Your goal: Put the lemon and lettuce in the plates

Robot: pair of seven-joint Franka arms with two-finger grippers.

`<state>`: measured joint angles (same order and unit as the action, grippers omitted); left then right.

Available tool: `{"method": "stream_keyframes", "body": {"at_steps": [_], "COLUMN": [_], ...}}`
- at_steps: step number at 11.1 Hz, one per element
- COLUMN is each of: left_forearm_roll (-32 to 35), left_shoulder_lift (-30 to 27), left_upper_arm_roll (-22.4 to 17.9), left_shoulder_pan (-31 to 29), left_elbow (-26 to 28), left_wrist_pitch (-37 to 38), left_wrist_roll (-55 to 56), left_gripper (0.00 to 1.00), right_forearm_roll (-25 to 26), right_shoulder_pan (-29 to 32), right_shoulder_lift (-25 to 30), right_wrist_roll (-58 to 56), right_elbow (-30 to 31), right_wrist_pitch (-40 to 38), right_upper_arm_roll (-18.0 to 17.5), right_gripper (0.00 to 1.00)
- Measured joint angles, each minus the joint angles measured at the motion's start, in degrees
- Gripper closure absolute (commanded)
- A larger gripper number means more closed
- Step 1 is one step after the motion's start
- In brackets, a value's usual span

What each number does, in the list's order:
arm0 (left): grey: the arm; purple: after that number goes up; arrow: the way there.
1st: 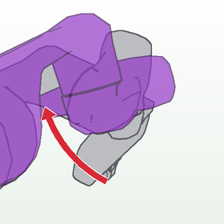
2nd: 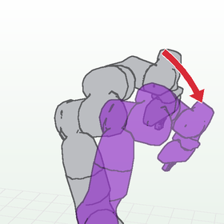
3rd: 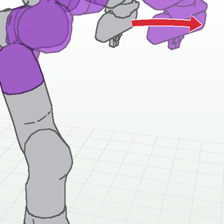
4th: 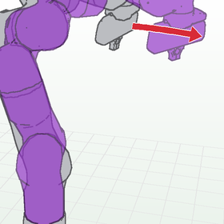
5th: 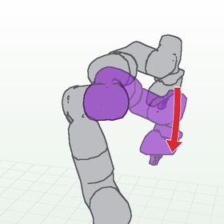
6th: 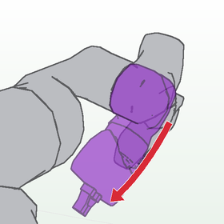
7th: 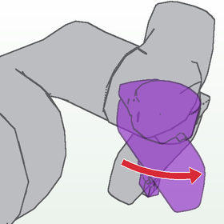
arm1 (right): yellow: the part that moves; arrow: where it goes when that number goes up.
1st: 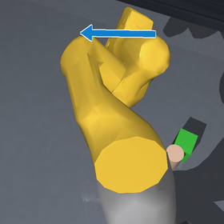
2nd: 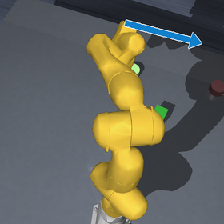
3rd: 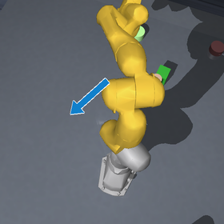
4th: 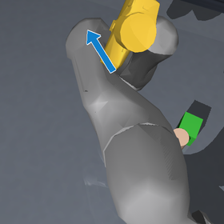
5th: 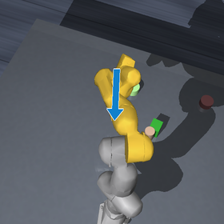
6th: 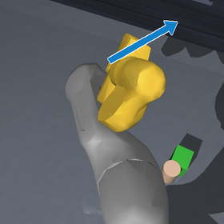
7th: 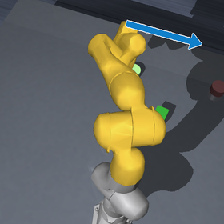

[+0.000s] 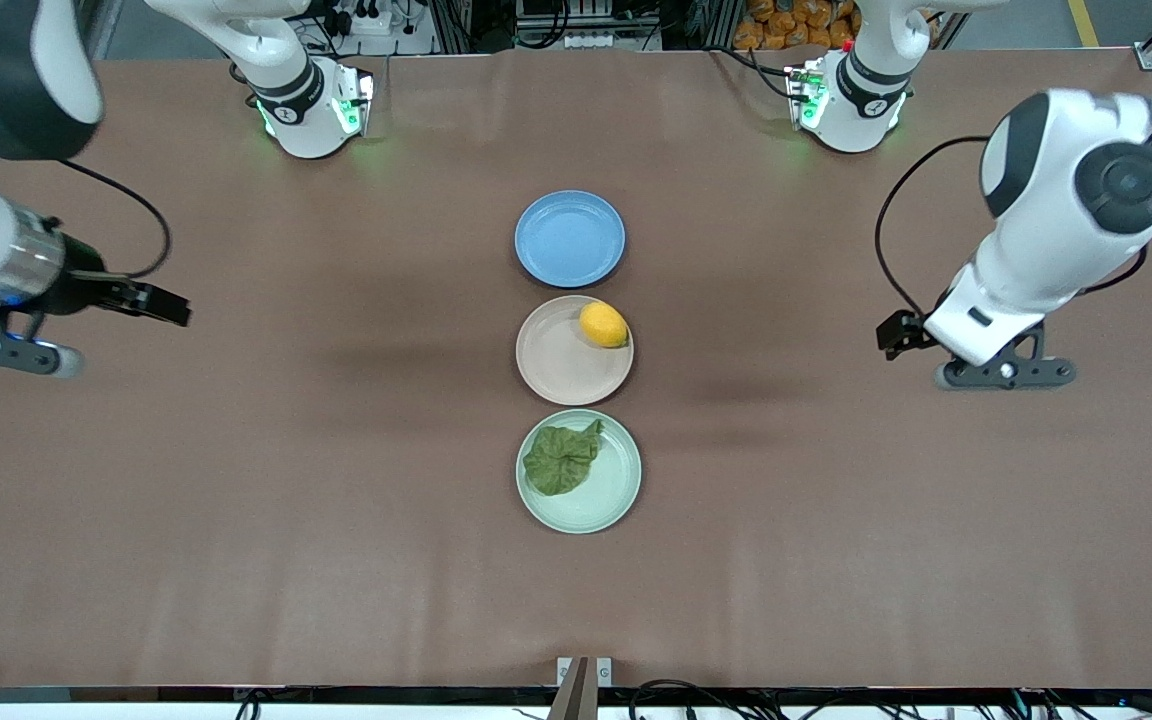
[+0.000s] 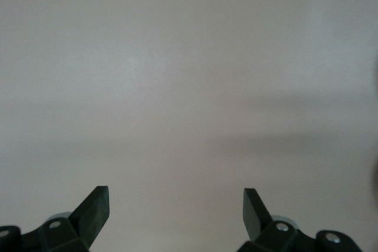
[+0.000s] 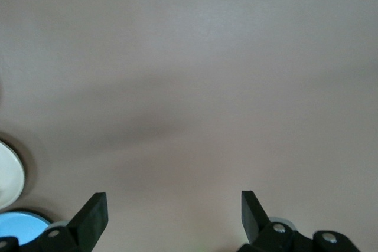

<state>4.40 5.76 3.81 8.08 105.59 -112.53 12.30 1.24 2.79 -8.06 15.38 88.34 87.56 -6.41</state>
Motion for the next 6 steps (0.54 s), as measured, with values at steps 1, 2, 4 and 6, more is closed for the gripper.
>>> {"method": "stream_keyframes", "body": {"at_steps": [1, 2, 4, 6], "left_forearm_roll": [-0.4, -0.5, -0.5, -0.5], "left_shoulder_lift": [-1.7, -3.0, -4.8, -6.5], "left_upper_arm_roll": [-0.8, -1.4, -2.0, -2.2], "left_shoulder_pan": [0.4, 0.5, 0.5, 0.6], "left_elbow": [0.0, -0.2, -3.0, -6.9], "left_wrist_pitch": [0.1, 0.4, 3.7, 9.8], "left_wrist_roll": [0.0, 0.0, -0.2, -3.0], "left_gripper": [0.0, 0.0, 0.0, 0.0], "right_forearm_roll": [0.0, 0.0, 0.0, 0.0], "right_shoulder_pan": [1.7, 2.4, 2.6, 2.6], "right_shoulder_lift": [1.0, 2.0, 4.1, 6.5], "right_wrist_roll": [-3.6, -6.4, -13.0, -17.0], "right_elbow": [0.9, 1.8, 3.3, 4.0], "right_wrist_pitch": [-0.1, -0.1, 0.0, 0.1], "right_upper_arm_roll": [0.1, 0.7, 4.0, 6.8], "right_gripper": [0.0, 0.0, 0.0, 0.0]}}
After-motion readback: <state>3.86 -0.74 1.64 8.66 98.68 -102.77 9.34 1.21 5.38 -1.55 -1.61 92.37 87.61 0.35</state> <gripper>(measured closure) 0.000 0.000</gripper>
